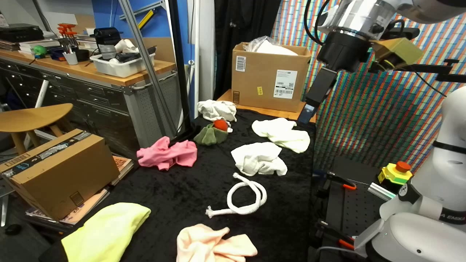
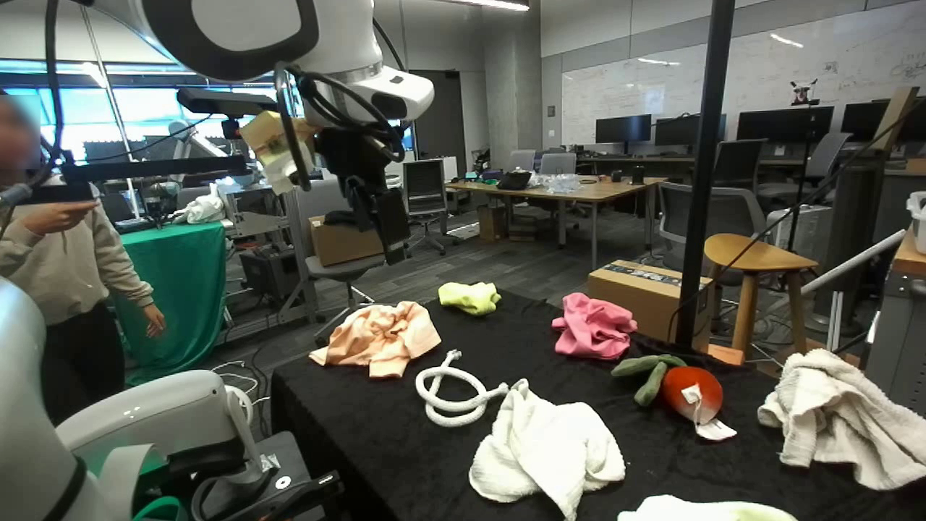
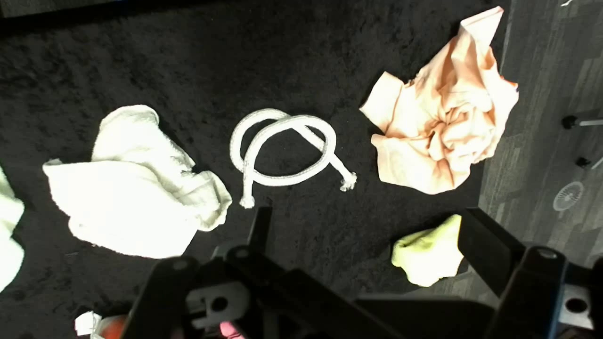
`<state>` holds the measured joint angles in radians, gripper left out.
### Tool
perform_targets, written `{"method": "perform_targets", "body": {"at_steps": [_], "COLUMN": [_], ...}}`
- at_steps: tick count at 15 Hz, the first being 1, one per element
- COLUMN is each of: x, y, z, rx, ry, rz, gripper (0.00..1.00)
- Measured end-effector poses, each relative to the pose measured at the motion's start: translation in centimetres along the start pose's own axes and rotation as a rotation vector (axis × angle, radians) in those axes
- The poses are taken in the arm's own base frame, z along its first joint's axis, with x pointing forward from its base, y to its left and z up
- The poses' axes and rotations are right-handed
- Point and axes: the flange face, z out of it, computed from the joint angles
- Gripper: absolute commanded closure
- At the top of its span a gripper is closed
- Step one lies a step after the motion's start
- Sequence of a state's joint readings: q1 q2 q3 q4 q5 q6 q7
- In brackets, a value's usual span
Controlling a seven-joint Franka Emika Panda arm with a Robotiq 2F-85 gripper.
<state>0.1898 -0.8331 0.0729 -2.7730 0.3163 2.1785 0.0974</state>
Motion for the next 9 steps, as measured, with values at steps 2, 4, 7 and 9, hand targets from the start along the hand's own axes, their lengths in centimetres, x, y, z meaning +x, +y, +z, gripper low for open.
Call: {"method": "perform_targets", "body": {"at_steps": [2, 4, 7, 9], "x": [1.6, 4.1, 9.0, 12.7], "y": [0.4, 1.7, 4.2, 5.8], "z": [0.0, 0.0, 0.2, 0.6], "rx": [-0.006, -0.02, -0.05, -0.076], "ry": [0.002, 0.015, 0.052, 0.085], "rz": [-0.013, -0.026, -0.049, -0.061], "gripper": [0.0, 0.0, 0.0, 0.0]}}
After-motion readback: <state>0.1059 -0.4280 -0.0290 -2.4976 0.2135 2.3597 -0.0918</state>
